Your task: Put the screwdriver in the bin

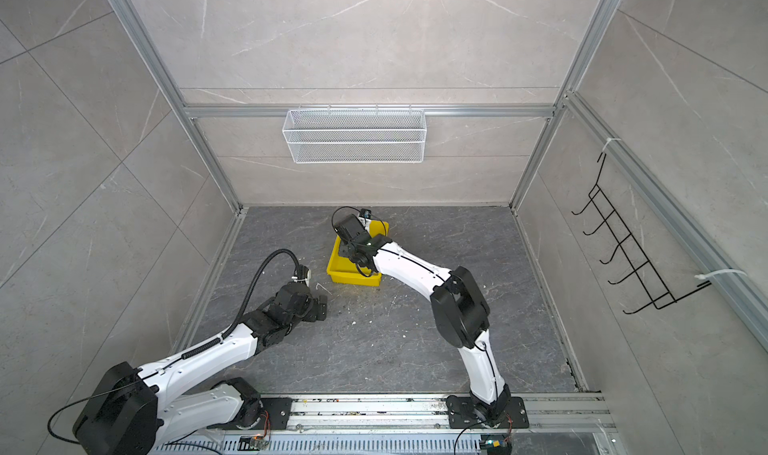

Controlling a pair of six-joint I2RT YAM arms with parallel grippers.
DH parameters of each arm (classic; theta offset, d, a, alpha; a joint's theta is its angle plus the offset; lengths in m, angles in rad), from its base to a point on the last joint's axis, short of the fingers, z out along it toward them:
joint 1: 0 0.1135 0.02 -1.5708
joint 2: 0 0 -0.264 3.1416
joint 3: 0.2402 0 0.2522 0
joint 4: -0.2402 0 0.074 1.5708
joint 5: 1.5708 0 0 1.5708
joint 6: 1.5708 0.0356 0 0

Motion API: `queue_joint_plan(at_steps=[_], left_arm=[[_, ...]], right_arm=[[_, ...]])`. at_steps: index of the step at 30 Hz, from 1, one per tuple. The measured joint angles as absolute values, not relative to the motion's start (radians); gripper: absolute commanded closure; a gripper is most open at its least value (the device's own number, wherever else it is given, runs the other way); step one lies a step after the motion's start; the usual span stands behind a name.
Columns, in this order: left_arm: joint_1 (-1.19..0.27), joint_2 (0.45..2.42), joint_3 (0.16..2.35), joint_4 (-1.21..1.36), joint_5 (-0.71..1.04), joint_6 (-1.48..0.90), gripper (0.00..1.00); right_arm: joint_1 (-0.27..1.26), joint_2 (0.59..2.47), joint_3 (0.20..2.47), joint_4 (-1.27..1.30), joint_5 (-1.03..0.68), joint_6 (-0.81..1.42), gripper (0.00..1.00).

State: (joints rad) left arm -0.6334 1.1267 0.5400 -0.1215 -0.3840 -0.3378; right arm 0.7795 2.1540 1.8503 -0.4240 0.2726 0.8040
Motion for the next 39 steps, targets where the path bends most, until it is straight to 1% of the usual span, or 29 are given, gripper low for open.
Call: queue_joint_plan(at_steps=[8, 13, 15, 19, 21, 22, 24, 26, 27, 30, 33, 36, 37, 39], left_arm=[[-0.632, 1.101, 0.540, -0.114, -0.384, -0.338, 0.00], [-0.632, 1.101, 0.540, -0.109, -0.384, -0.338, 0.00], [-0.632, 1.101, 0.540, -0.108, -0.384, -0.338, 0.01], [-0.632, 1.101, 0.540, -0.107, -0.384, -0.338, 0.00], [-0.632, 1.101, 0.540, -0.107, -0.384, -0.338, 0.00], [-0.632, 1.101, 0.540, -0.107, -0.384, -0.338, 0.00], [-0.632, 1.101, 0.540, -0.107, -0.384, -0.338, 0.00], [-0.632, 1.101, 0.540, -0.107, -0.384, -0.338, 0.00], [-0.632, 1.101, 0.540, -0.107, -0.384, -0.338, 0.00], [-0.632, 1.101, 0.540, -0.107, -0.384, -0.338, 0.00], [-0.632, 1.101, 0.540, -0.107, -0.384, -0.338, 0.00], [-0.632, 1.101, 0.540, -0.107, -0.386, -0.338, 0.00], [-0.632, 1.101, 0.540, -0.107, -0.390, -0.338, 0.00], [-0.632, 1.101, 0.540, -0.107, -0.408, -0.339, 0.00]], right_arm=[[0.783, 2.299, 1.920, -0.484, 0.218, 0.873, 1.00], [0.783, 2.360, 1.992, -0.534, 0.194, 0.871, 0.96], [0.783, 2.379, 2.025, -0.556, 0.193, 0.867, 0.89], [0.783, 2.396, 2.055, -0.585, 0.193, 0.850, 0.65], [0.783, 2.397, 2.065, -0.606, 0.193, 0.834, 0.59], [0.783, 2.397, 2.074, -0.621, 0.194, 0.827, 0.54], [0.783, 2.393, 2.082, -0.634, 0.194, 0.809, 0.41], [0.783, 2.376, 2.077, -0.647, 0.195, 0.789, 0.35], [0.783, 2.361, 2.067, -0.649, 0.194, 0.776, 0.34], [0.783, 2.265, 1.994, -0.655, 0.209, 0.735, 0.28], [0.783, 2.074, 1.816, -0.616, 0.275, 0.684, 0.22], [0.776, 1.821, 1.584, -0.539, 0.410, 0.613, 0.16], [0.771, 1.728, 1.497, -0.498, 0.484, 0.577, 0.14], [0.751, 1.568, 1.314, -0.356, 0.617, 0.471, 0.12]])
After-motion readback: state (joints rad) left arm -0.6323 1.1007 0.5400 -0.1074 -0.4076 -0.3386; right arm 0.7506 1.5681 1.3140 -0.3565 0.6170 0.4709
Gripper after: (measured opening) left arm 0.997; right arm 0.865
